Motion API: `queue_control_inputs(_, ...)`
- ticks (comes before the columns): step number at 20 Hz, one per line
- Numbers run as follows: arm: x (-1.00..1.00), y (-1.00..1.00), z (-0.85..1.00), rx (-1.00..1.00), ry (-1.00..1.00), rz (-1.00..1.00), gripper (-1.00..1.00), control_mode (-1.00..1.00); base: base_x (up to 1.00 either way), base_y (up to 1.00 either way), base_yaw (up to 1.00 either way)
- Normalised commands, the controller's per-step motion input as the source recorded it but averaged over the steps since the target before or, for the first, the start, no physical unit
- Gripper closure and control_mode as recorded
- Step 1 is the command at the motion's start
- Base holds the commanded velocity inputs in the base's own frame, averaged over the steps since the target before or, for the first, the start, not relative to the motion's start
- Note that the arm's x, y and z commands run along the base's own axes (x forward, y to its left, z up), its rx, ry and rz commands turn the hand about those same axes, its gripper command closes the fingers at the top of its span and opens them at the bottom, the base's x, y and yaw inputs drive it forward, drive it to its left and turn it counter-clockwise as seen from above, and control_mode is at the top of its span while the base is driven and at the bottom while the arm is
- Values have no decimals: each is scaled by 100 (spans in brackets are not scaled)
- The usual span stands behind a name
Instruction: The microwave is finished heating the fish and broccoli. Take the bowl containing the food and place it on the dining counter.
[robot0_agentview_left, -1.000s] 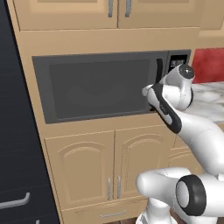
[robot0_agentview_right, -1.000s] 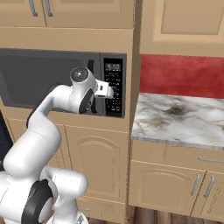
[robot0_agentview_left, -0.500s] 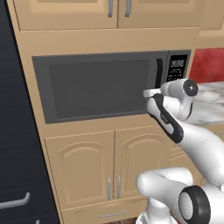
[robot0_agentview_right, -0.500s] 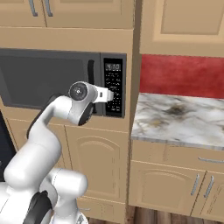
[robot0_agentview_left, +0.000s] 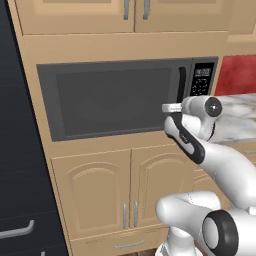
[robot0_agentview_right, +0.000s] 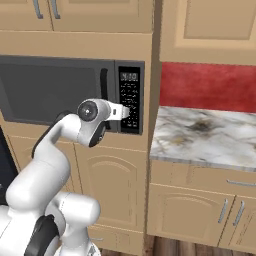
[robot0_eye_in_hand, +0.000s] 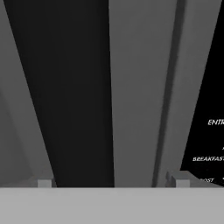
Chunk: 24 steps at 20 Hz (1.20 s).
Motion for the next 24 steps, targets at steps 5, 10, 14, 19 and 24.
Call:
queue_control_inputs(5,3,0,0,0,0,0,100,-100,0,0,0)
queue_control_inputs(10,-14,0,5,0,0,0,100,-100,0,0,0)
queue_control_inputs(14,-58,4,26,0,-6,0,100,-100,0,0,0)
queue_control_inputs(19,-93,20,50,0,-13,0,100,-100,0,0,0)
queue_control_inputs(24,-100,36,66,0,-13,0,100,-100,0,0,0)
